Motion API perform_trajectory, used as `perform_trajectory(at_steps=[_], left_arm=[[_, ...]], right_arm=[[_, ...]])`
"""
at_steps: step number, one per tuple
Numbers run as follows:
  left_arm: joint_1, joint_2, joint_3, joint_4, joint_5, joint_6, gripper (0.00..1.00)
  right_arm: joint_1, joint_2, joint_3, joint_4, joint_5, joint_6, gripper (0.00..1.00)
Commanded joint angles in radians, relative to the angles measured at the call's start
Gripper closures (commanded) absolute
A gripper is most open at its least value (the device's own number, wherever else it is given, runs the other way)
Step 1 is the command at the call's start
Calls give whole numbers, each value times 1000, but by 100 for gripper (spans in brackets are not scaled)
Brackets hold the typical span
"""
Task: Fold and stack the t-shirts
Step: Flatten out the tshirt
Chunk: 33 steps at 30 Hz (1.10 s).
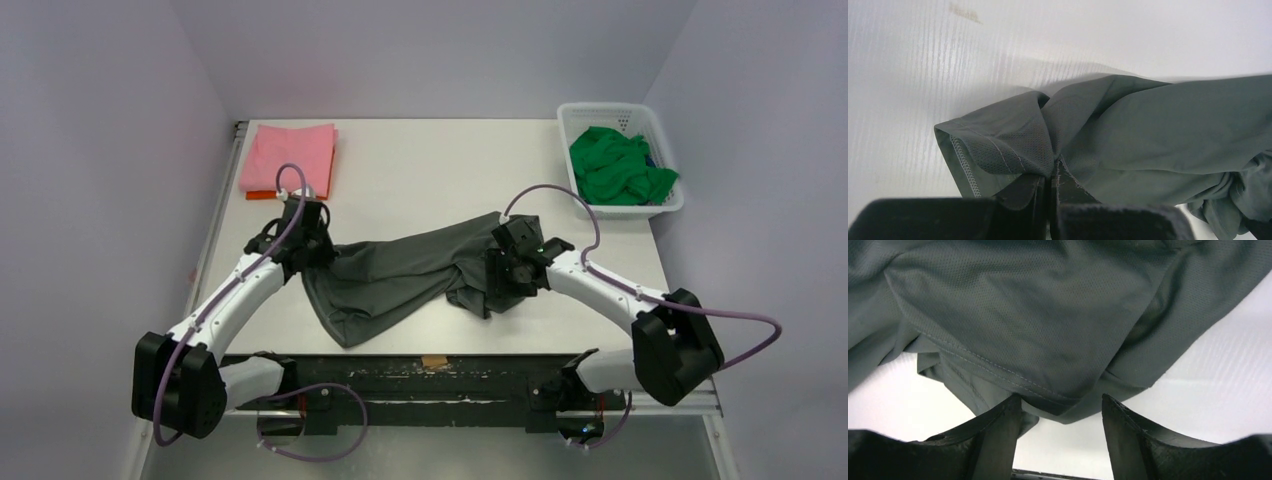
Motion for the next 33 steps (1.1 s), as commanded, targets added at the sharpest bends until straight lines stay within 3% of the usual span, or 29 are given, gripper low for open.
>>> perform_trajectory(at_steps=[1,4,8,13,27,33], left_arm=[[4,-30,-4,29,-1,-9,100],[4,-36,-3,27,-3,-10,100],[4,-45,-1,19,-7,-12,100],[4,-77,-8,13,-18,-18,100],[4,-347,198,-82,-5,31,100],[4,-507,365,-102,61,77,100]], right_arm=[[6,56,1,81,-7,31,44],[8,73,-7,113,-16,38,55],[12,51,8,116,-5,45,81],[12,-21,26,56,65,51,100],[11,-399,321,-74,300,-15,100],[11,-512,539,-45,271,-123,100]])
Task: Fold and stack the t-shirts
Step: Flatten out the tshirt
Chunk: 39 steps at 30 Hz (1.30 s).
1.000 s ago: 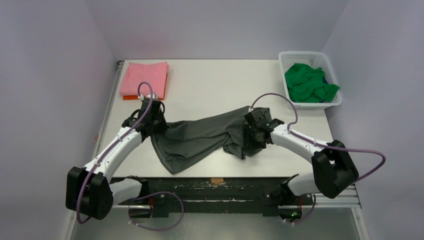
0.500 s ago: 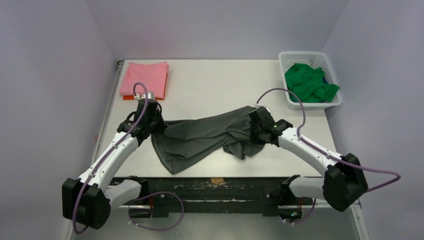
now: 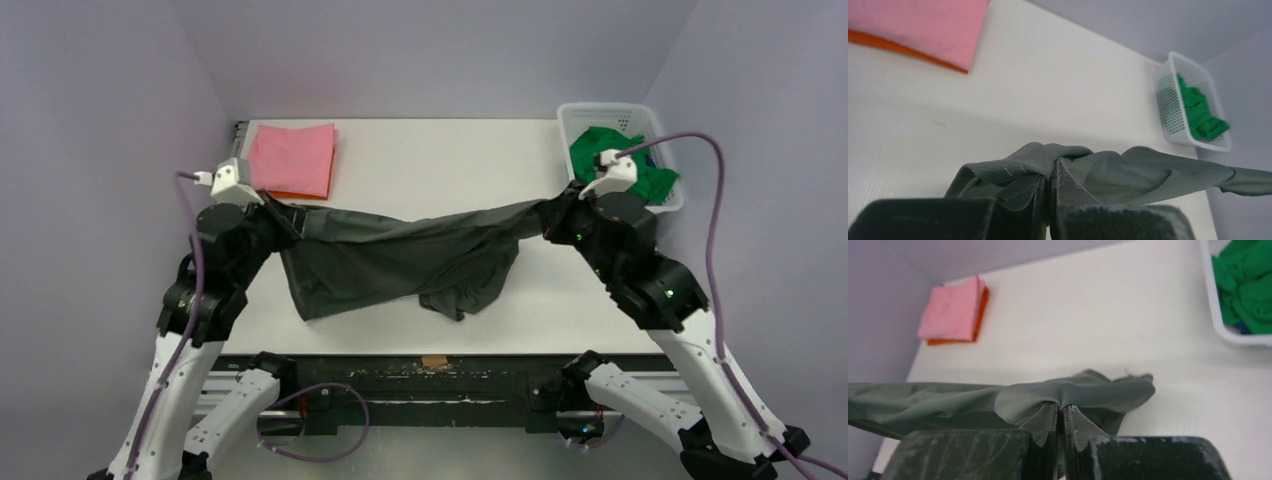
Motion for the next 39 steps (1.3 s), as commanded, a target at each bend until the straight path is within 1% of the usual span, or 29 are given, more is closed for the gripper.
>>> perform_trajectory(at_steps=[1,4,8,11,13,16,18,19,21,22,23,24,26,27,29,30,31,32,34,36,39], left_arm=[[5,-94,175,-9,64,59,100],[5,-110,298,-44,84,78,100],[5,-106,411,-71,73,106,100],[5,-75,463,-78,33,127,100],[5,-26,495,-77,16,145,100],[9,102,562,-86,-20,162,100],[38,240,621,-97,-15,169,100],[68,301,653,-95,23,172,100],[130,445,739,-102,109,167,100],[152,520,796,-116,156,168,100],[169,597,888,-133,186,171,100],[183,667,950,-155,222,182,100],[201,813,1147,-218,278,201,100],[207,879,1269,-259,287,209,100],[216,996,1525,-319,335,229,100],[220,1033,1568,-322,369,231,100],[230,1042,1592,-302,395,226,100],[239,1032,1565,-264,418,216,100],[253,959,1441,-172,454,205,100],[257,889,1316,-115,458,204,100],[257,798,1093,-71,504,224,100]], right_arm=[[3,-50,208,12,2,-108,100],[3,-35,365,-1,-78,-154,100],[4,20,531,-35,-103,-208,100],[4,78,603,-42,-39,-248,100],[3,133,633,-33,-5,-280,100],[3,250,678,-11,93,-326,100],[-12,348,724,0,139,-364,100],[-41,420,762,1,121,-368,100],[-150,523,818,2,-53,-341,100],[-207,573,849,17,-147,-318,100],[-246,621,877,35,-193,-313,100],[-264,666,919,51,-208,-322,100],[-276,749,1031,60,-198,-354,100],[-280,785,1121,55,-182,-368,100],[-291,833,1233,46,-141,-388,100],[-299,844,1267,48,-140,-397,100],[-305,845,1279,51,-141,-402,100],[-310,832,1267,57,-144,-410,100],[-315,781,1182,78,-145,-424,100],[-317,688,1040,117,-147,-437,100],[-319,567,773,157,-192,-461,100]])
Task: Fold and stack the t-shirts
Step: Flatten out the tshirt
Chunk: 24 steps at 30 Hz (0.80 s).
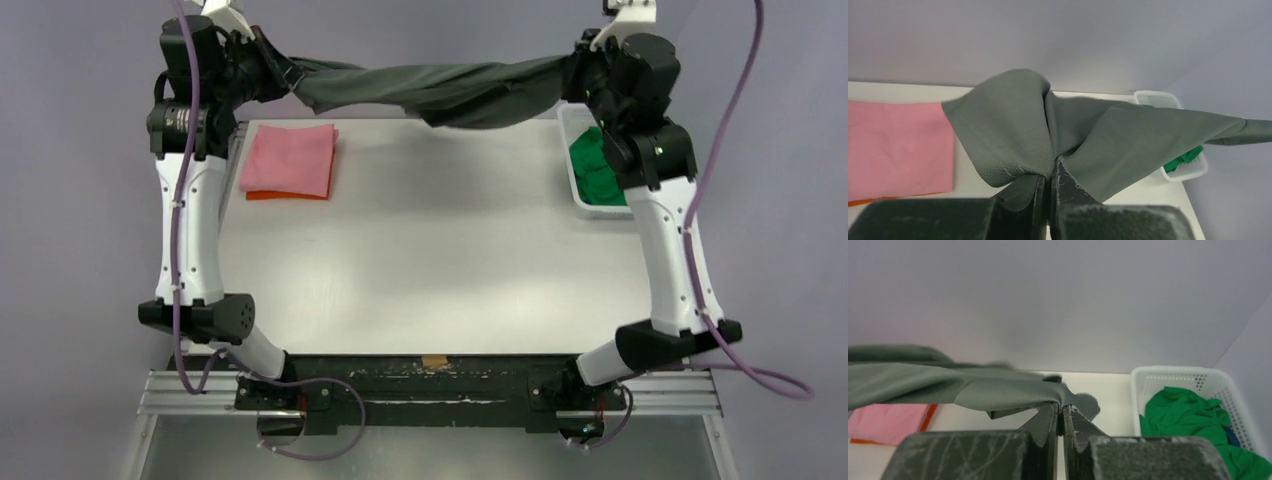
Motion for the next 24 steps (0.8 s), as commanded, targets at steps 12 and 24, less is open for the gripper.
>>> perform_trajectory(at_steps=[12,24], left_arm=[[-11,-395,-1295,219,-19,-144,65],[-32,-478,-1480,238,-118,-172,5]], right_arm=[[-8,-497,-1167,-150,-66,362,91],[-8,-441,-1265,-176,36,376,15]])
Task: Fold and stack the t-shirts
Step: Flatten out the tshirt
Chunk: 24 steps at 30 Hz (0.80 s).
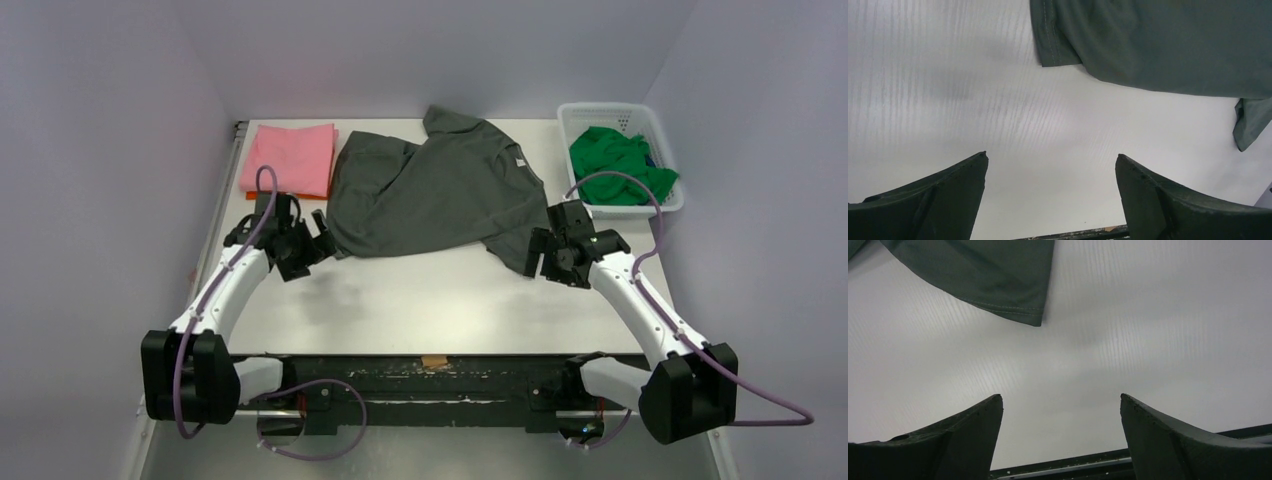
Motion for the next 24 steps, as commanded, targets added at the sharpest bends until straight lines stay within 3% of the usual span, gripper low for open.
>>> perform_trajectory(at_steps=[1,7,16,24], left_arm=[[-19,-2,-18,80,-21,-22,5],[-26,72,-40,172,-28,-40,12],[-28,326,77,223,-40,-65,48],[-87,469,240,115,-145,-68,56]], right_arm=[[-3,4,21,75,13,5,14],[-2,28,-35,233,-84,-14,15],[-3,80,-65,346,-116,8,17],[-3,88,-66,340,-67,7,17]])
